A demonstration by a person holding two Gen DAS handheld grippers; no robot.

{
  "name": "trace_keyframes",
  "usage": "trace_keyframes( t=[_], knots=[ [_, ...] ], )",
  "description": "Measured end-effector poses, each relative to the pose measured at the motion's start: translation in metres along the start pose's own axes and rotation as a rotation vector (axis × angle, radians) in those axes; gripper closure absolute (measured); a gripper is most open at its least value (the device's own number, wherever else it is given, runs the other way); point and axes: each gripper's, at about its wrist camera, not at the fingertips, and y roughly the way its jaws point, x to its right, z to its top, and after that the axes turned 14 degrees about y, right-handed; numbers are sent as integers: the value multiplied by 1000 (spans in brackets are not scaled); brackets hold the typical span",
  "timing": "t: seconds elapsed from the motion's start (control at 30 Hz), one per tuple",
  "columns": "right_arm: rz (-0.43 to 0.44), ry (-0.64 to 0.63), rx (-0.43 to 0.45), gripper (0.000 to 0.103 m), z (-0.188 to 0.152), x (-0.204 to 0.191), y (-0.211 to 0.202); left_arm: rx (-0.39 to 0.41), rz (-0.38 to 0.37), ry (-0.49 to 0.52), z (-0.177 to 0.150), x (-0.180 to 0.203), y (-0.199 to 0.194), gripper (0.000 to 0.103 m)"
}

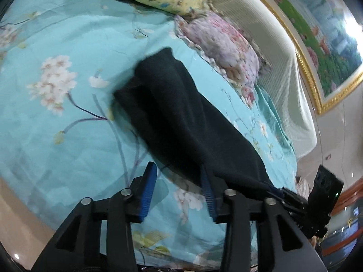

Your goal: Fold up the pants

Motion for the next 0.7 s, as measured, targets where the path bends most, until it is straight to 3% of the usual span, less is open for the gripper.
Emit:
trace_keyframes(
  t=[0.4,0.7],
  knots=[
    [57,62,16,61,1,14,-18,-10,44,-68,22,-22,-7,42],
    [37,297,63,61,36,73,-23,-38,48,-136,37,-39,2,38]
  ],
)
